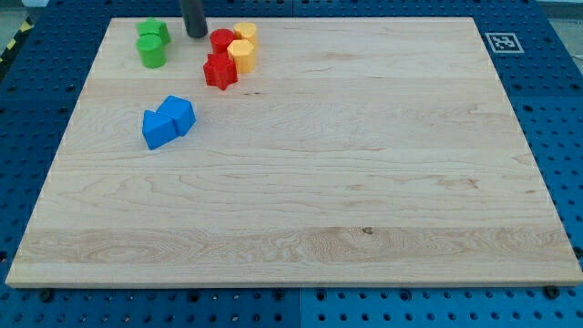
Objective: Move your arm slightly up and down
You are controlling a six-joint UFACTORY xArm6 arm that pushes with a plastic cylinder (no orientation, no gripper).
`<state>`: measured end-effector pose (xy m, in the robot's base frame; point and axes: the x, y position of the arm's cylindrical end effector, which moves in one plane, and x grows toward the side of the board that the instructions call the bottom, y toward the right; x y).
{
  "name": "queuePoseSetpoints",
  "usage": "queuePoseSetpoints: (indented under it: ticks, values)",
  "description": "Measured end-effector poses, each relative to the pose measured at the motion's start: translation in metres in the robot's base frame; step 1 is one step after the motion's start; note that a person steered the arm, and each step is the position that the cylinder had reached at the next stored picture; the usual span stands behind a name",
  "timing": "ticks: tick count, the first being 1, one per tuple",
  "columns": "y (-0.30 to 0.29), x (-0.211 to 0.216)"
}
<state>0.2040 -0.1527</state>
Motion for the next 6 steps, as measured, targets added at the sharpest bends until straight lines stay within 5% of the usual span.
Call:
queuePoseSetpoints:
  ticks: [3, 6]
  values:
    - [0.002, 0.042]
    - [0.002, 0.001]
